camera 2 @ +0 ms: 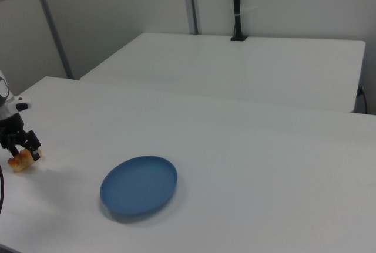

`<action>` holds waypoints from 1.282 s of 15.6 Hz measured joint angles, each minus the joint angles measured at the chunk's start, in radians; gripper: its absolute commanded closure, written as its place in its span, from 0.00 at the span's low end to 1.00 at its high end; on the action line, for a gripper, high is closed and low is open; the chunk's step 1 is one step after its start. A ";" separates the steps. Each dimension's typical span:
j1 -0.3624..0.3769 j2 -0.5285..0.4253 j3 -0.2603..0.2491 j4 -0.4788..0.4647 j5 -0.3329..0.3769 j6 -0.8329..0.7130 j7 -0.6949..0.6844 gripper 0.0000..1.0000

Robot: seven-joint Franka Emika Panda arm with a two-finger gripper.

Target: Put the bread on the table

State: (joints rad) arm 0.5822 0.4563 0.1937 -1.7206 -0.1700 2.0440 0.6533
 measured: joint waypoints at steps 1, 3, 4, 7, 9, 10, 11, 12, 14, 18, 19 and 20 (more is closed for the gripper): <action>-0.001 -0.005 0.000 0.002 -0.001 0.000 0.000 0.00; -0.018 -0.038 0.004 0.008 -0.001 0.000 0.001 0.00; -0.038 -0.065 0.011 0.012 -0.001 -0.008 0.001 0.00; -0.116 -0.170 0.031 0.027 -0.001 -0.083 0.000 0.00; -0.158 -0.230 0.035 0.029 -0.001 -0.136 0.000 0.00; -0.179 -0.257 0.037 0.030 -0.001 -0.162 0.000 0.00; -0.201 -0.283 0.038 0.030 -0.001 -0.192 -0.001 0.00; -0.225 -0.309 0.039 0.031 -0.001 -0.221 -0.008 0.00; -0.279 -0.362 0.037 0.034 0.001 -0.274 -0.066 0.00; -0.356 -0.427 -0.041 0.071 0.049 -0.367 -0.219 0.00; -0.362 -0.433 -0.080 0.083 0.057 -0.382 -0.257 0.00; -0.368 -0.438 -0.116 0.089 0.061 -0.390 -0.294 0.00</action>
State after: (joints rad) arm 0.2146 0.0184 0.0775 -1.6312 -0.1095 1.6539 0.3591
